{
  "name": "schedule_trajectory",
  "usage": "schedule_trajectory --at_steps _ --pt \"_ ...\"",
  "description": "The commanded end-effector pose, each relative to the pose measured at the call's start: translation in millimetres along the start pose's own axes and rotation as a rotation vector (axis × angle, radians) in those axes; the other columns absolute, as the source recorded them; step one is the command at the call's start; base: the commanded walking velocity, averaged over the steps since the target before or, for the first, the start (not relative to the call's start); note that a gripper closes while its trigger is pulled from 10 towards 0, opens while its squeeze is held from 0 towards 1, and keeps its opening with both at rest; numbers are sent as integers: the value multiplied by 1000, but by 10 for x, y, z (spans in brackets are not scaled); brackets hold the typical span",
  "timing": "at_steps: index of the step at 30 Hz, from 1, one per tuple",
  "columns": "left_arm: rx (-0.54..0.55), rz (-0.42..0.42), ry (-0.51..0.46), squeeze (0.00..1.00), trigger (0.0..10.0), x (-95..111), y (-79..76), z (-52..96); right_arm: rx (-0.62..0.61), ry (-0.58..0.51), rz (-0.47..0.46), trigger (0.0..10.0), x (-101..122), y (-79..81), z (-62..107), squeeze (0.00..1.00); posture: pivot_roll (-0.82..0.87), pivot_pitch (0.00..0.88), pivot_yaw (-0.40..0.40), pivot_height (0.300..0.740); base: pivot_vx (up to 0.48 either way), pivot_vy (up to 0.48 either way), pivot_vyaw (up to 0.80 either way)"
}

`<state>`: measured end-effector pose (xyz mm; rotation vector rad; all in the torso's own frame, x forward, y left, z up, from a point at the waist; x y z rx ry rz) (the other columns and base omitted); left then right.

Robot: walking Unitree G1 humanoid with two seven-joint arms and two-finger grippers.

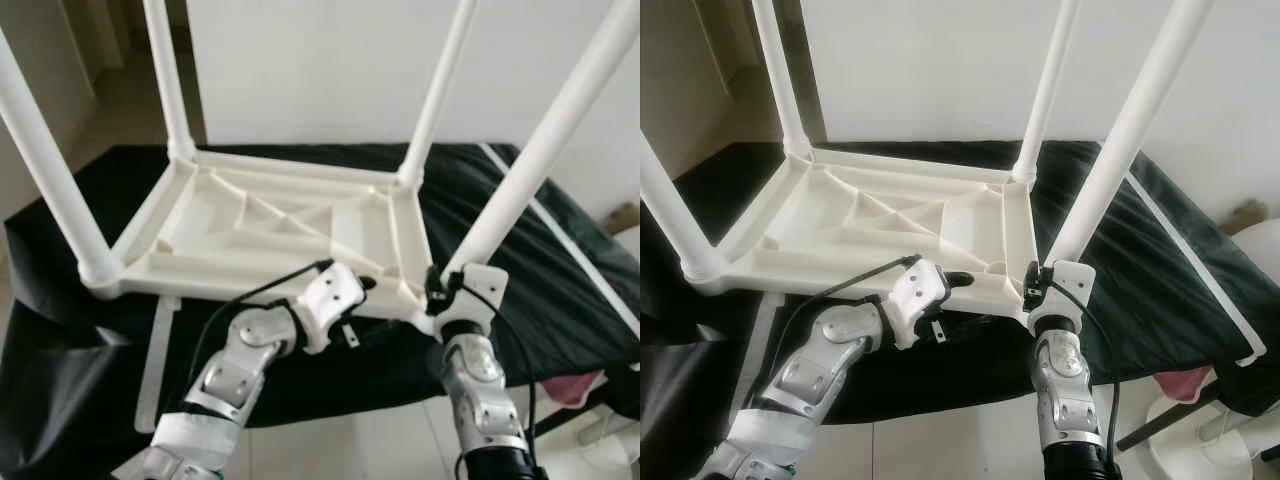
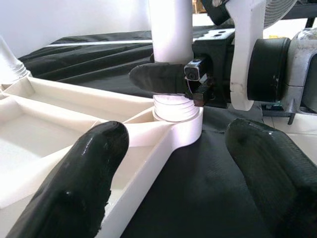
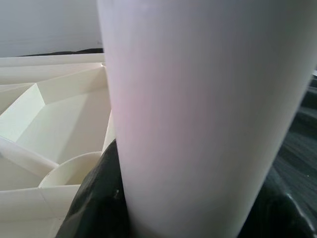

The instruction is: Building children table

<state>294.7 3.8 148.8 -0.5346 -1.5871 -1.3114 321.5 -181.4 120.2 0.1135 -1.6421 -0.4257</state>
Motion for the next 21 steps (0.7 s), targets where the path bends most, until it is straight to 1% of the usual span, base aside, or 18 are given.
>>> schedule_trajectory --at_steps 1,5,11,12,17,20,21 --pt "35 9 7 0 10000 -9 -7 -8 -87 14 -8 10000 -22 -163 28 0 66 0 -48 740 0 0 0" --pt "38 13 2 0 10000 -4 -2 -25 -126 4 0 10000 1 -201 51 0 62 0 -49 740 0 0 0" --pt "40 15 -6 0 10000 6 15 -59 -128 6 -22 10000 -22 -167 54 0 49 0 -42 740 0 0 0" --pt "39 12 -12 0 10000 23 25 -66 -117 -2 -31 10000 -1 -146 40 1000 45 0 -37 740 0 0 0" --pt "46 18 -48 0 10000 122 79 -98 -78 -33 -34 10000 74 -96 10 1000 41 0 -34 740 0 0 0" --pt "44 12 -66 0 10000 188 96 -118 -28 -43 -46 10000 131 -56 -5 1000 40 0 -31 740 0 0 0" --pt "41 11 -68 0 10000 193 82 -114 10 -35 -51 10000 144 -42 -1 1000 40 0 -30 740 0 0 0"
Point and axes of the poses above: a point about 5 cm out from each wrist's last joint towards the gripper, its own z axis pointing back from the gripper into the wrist, its own x axis along the axis of the wrist's last joint, y = z × x, the point moved 3 cm from there along -z, pointing out of the wrist towards the gripper, and after that the axes turned 14 degrees about -z, right-handed, at the moved point
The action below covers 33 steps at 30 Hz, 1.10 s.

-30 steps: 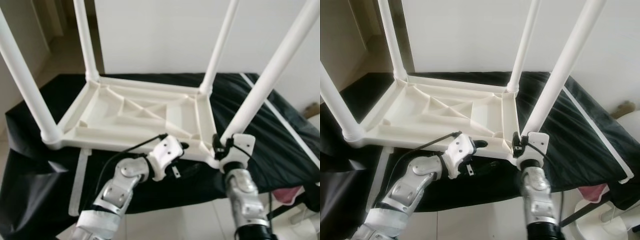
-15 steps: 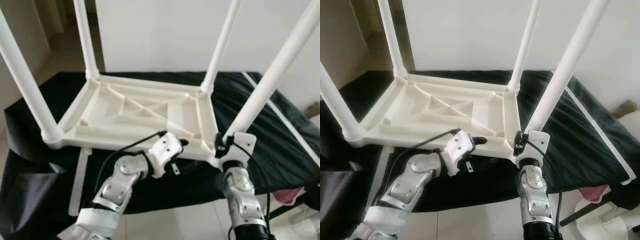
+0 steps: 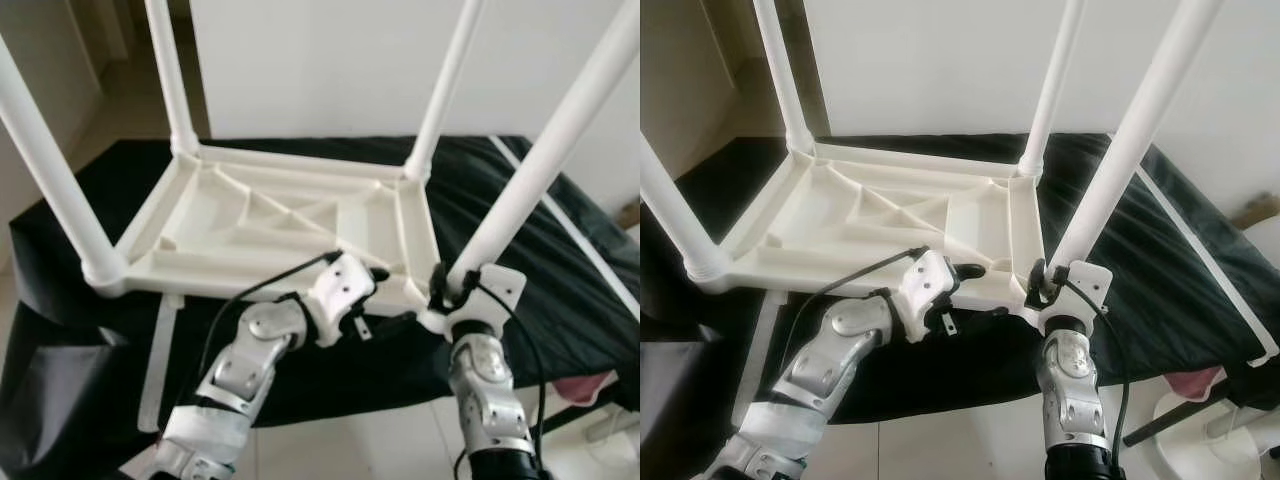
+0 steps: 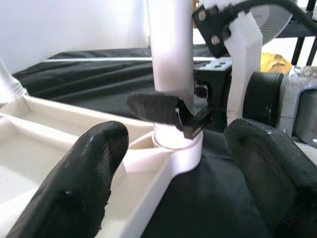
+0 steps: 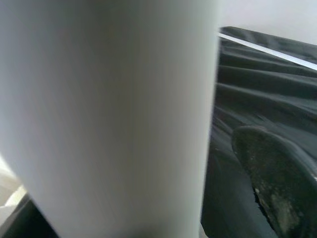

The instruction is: Building children table

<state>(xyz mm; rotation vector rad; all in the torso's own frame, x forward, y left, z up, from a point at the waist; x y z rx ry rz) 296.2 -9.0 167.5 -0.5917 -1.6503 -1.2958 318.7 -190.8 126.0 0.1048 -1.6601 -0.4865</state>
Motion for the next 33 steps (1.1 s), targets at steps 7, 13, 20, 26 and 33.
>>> schedule_trajectory --at_steps 7,13,20,26,33 --pt "16 -7 12 0 10000 9 -40 5 218 50 29 10000 84 26 4 0 42 0 -26 740 0 0 0" --pt "3 -5 2 0 10000 36 -58 -10 375 97 99 10000 145 -16 11 0 42 0 -26 740 0 0 0" --pt "-79 -21 60 0 10000 -122 -210 21 564 183 174 10000 150 -91 16 0 36 0 -18 740 0 0 0" --pt "-113 -34 107 0 10000 -237 -285 25 637 240 212 10000 62 -80 -22 0 32 0 -9 740 0 0 0" --pt "-118 -47 107 0 10000 -227 -278 -8 702 271 244 0 64 -33 -127 0 38 0 -16 740 0 0 0"
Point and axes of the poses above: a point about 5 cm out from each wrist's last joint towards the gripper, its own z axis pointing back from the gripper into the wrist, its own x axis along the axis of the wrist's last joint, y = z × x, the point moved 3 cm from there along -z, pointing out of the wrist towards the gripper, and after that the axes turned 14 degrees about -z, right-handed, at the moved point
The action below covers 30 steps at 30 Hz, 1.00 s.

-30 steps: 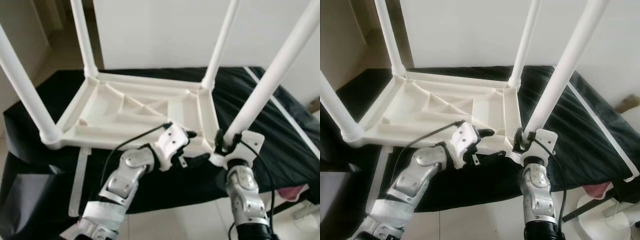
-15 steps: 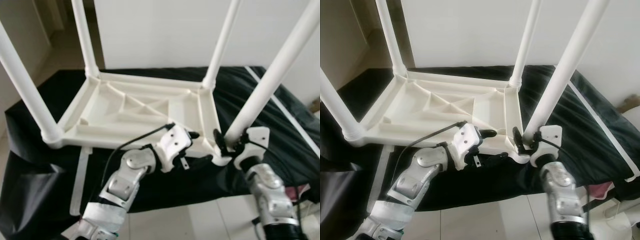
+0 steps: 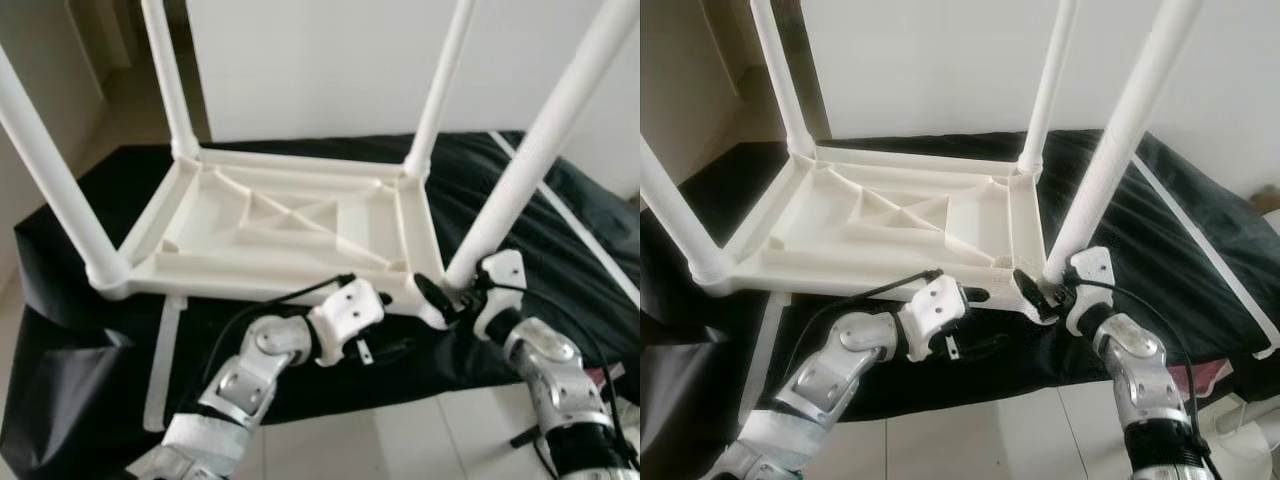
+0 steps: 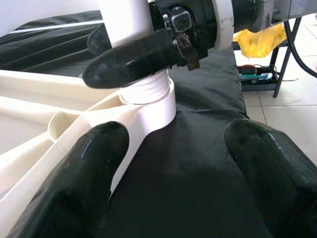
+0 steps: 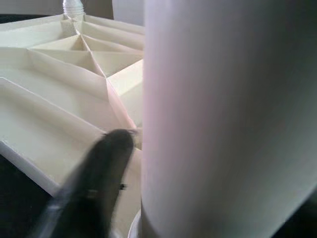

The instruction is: Building children table

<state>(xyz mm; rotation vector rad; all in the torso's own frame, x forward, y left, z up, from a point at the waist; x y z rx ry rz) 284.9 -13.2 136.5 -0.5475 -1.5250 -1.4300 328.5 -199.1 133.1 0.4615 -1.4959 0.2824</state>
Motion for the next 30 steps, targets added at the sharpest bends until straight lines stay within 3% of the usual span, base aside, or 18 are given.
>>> schedule_trajectory --at_steps 1,11,12,16,18,22,26,30 --pt "-6 -6 8 0 10000 -13 -9 -21 12 19 12 0 -16 -20 2 0 43 0 -22 740 0 0 0" --pt "-4 -13 14 0 10000 -38 -36 -22 2 6 -88 118 -83 4 97 0 26 0 -20 740 0 0 0" --pt "-6 -13 12 0 10000 -35 -39 -30 -20 -12 -110 10000 -86 37 103 0 23 0 -21 740 0 0 0" --pt "-7 -13 10 0 10000 -34 -40 -36 -33 -24 -126 10000 -89 56 104 0 23 0 -21 740 0 0 0" --pt "-11 -16 5 0 10000 -28 -36 -47 -151 -41 -144 10000 -153 110 72 0 11 0 -22 740 0 0 0" --pt "-11 -16 3 0 10000 -26 -34 -50 -214 -49 -139 10000 -180 119 60 0 11 0 -23 740 0 0 0" --pt "-3 -19 14 0 10000 -59 -11 -36 -582 -82 -223 10000 -296 -14 145 0 13 0 -22 740 0 0 0" --pt "-5 -18 12 0 10000 -59 -14 -28 -678 -97 -234 10000 -321 -14 166 0 14 0 -22 740 0 0 0"
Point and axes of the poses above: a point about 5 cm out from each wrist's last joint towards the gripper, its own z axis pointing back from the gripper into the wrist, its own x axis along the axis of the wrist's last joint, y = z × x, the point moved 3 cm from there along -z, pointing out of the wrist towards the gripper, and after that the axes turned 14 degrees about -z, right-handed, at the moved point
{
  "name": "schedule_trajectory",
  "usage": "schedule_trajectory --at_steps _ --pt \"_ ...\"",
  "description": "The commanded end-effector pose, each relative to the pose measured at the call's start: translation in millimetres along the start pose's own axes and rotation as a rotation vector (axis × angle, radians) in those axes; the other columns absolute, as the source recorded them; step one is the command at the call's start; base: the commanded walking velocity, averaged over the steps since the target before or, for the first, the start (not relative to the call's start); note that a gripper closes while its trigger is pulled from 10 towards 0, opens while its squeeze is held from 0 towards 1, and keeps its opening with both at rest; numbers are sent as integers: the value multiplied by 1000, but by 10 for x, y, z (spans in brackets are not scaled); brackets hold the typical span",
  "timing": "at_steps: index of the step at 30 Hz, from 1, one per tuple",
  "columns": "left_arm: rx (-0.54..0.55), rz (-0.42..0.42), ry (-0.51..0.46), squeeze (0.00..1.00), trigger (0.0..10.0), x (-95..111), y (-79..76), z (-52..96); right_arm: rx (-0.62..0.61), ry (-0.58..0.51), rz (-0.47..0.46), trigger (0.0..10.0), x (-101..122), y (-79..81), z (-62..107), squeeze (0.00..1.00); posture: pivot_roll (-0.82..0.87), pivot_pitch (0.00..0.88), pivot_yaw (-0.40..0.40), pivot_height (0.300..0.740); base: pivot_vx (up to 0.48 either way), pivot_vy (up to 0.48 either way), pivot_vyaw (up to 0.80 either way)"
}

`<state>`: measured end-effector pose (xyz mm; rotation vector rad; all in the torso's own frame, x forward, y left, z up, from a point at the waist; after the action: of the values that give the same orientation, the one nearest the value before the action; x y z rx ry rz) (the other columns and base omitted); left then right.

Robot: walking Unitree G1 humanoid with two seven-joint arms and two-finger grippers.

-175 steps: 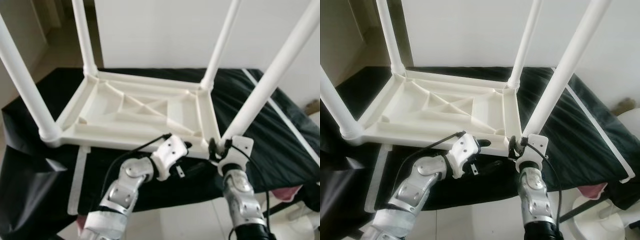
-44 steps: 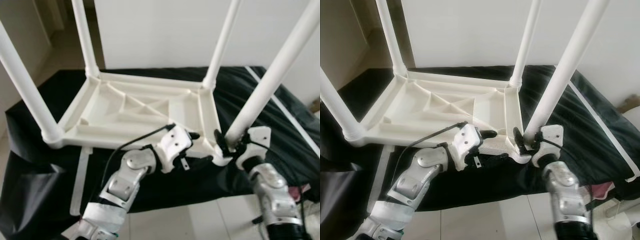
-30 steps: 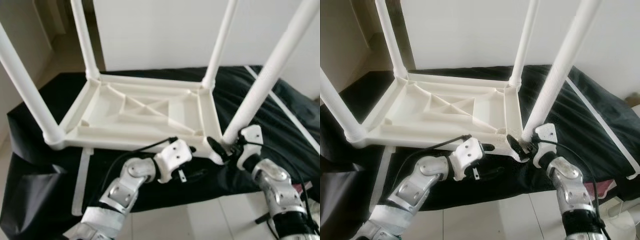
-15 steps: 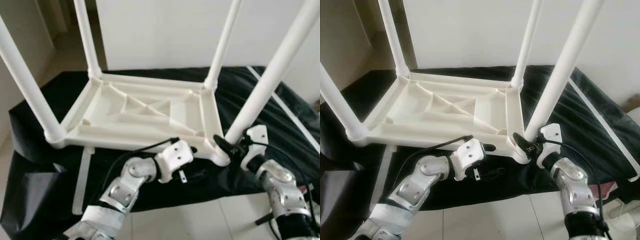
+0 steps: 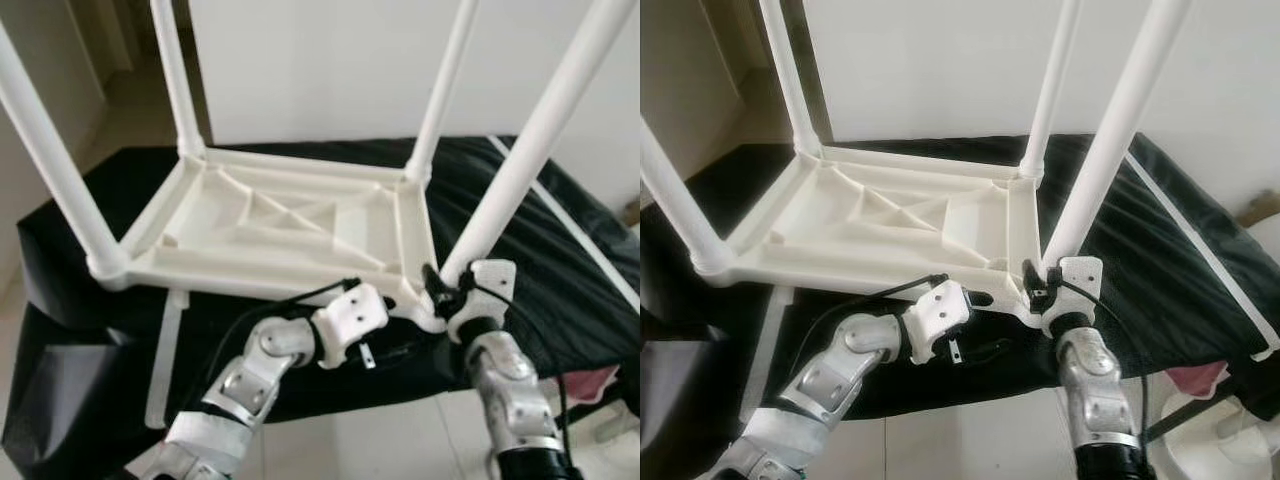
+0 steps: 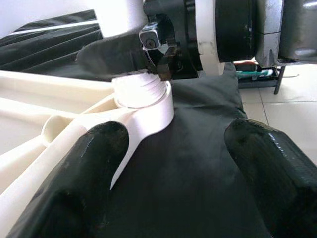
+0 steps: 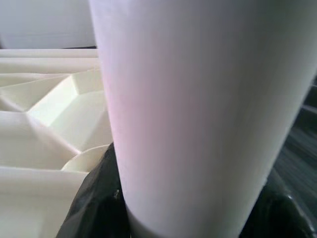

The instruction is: Building children table

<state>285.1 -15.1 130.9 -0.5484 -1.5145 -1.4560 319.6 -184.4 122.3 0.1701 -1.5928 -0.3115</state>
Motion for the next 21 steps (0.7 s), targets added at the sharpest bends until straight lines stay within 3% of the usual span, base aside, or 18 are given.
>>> schedule_trajectory --at_steps 1,4,6,20,21 --pt "15 -6 7 0 10000 -15 17 -1 -165 58 -41 10000 -153 -265 61 0 15 0 -23 740 0 0 0" --pt "18 -6 5 0 10000 -10 29 1 -232 38 -70 10000 -161 -241 64 0 20 0 -21 740 0 0 0" --pt "26 -3 -3 0 10000 1 50 -1 -284 22 -137 10000 -173 -167 74 0 19 0 -21 740 0 0 0" --pt "52 9 -30 0 10000 52 117 -5 -181 -22 -144 10000 -55 11 37 0 29 0 -35 740 0 0 0" --pt "51 8 -32 0 10000 56 116 -1 -174 -24 -139 10000 -41 14 29 902 30 0 -37 740 0 0 0"
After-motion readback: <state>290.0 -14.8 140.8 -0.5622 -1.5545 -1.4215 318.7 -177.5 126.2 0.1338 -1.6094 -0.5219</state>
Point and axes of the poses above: a point about 5 cm out from each wrist's last joint towards the gripper, its own z axis pointing back from the gripper into the wrist, its own x axis along the axis of the wrist's last joint, y = z × x, the point moved 3 cm from there along -z, pointing out of the wrist towards the gripper, and after that the axes turned 14 degrees about -z, right-handed, at the moved point
